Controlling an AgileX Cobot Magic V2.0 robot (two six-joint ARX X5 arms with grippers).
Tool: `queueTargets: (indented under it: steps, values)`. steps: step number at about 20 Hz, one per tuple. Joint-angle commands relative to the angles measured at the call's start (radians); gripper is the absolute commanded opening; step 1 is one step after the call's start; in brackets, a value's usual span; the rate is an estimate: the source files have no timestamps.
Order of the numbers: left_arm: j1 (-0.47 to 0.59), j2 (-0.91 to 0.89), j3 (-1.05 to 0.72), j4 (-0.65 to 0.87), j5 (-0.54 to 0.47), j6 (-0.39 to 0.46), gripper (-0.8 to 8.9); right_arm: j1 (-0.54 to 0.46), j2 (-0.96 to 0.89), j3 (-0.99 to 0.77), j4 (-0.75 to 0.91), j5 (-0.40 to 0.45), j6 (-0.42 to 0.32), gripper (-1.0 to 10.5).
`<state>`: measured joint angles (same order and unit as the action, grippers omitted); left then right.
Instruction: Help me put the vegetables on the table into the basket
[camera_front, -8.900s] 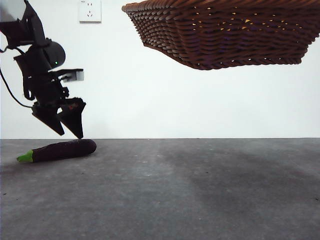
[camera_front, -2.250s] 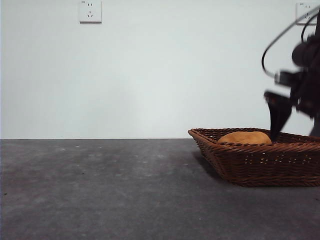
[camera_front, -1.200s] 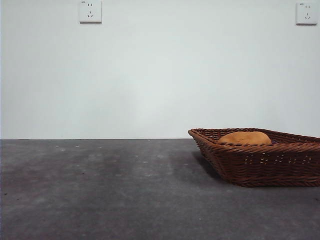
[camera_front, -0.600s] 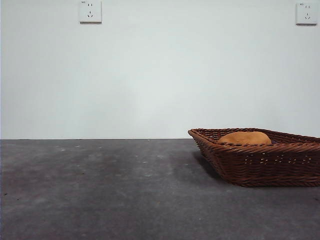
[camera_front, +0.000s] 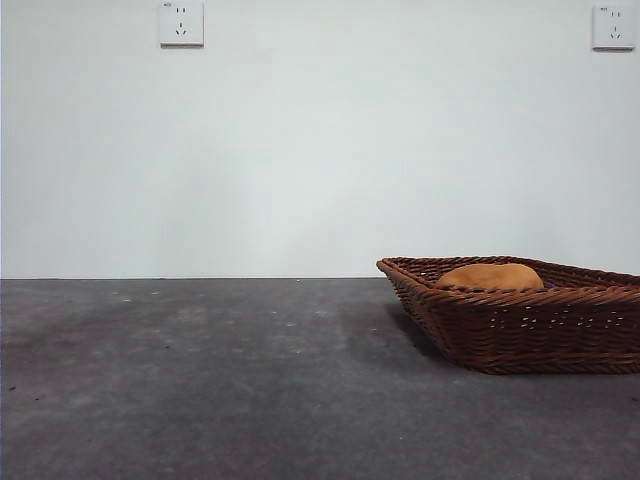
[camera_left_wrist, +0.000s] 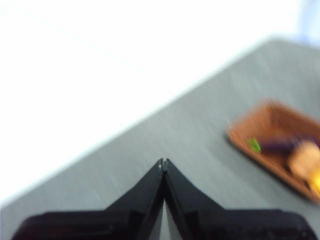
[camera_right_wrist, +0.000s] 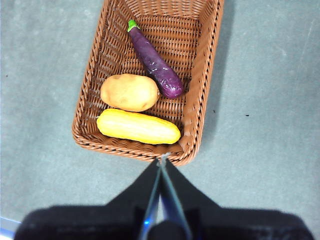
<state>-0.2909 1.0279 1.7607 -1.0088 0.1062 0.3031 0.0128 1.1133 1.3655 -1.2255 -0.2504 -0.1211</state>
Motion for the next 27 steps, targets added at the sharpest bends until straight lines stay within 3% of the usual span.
queueTargets:
  steps: [1, 7, 14, 19, 22, 27]
  values:
    - [0.121, -0.103, -0.117, 0.113, 0.127, 0.018, -0.04, 0.001, 0.004, -0.001, 0.006, 0.001, -0.005, 0.0]
    - [0.307, -0.470, -0.739, 0.515, 0.156, 0.026, -0.04, 0.001, 0.004, -0.001, 0.006, 0.001, -0.005, 0.0]
    - [0.364, -0.853, -1.374, 0.678, 0.155, -0.086, -0.04, 0.001, 0.004, -0.001, 0.006, 0.001, -0.005, 0.0]
    - [0.364, -0.954, -1.578, 0.719, 0.125, -0.146, -0.04, 0.001, 0.004, -0.001, 0.006, 0.001, -0.005, 0.0]
    - [0.364, -0.984, -1.637, 0.718, 0.076, -0.172, -0.04, 0.001, 0.004, -0.001, 0.006, 0.002, -0.004, 0.0]
    - [0.364, -1.024, -1.709, 0.708, 0.075, -0.212, -0.04, 0.001, 0.004, -0.001, 0.006, 0.001, -0.005, 0.0]
